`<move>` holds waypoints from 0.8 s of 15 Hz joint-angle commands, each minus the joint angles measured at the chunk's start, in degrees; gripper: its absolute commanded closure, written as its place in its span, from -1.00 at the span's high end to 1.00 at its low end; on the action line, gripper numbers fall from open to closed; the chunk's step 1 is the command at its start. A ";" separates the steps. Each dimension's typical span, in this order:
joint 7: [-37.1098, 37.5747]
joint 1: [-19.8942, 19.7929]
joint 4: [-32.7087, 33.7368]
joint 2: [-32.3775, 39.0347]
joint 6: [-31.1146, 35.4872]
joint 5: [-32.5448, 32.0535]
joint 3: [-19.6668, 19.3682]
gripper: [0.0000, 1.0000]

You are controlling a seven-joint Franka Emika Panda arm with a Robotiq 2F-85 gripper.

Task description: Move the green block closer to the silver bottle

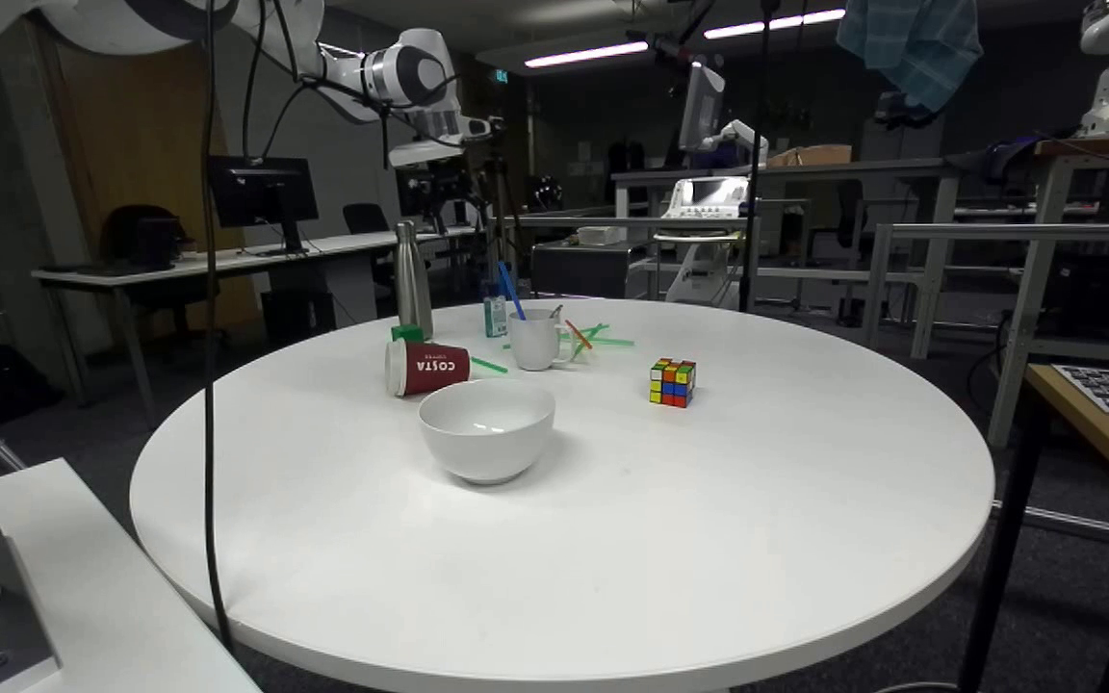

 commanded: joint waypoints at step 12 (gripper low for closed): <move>3.01 -0.60 -12.72 -9.12 5.72 -1.70 1.07 1.00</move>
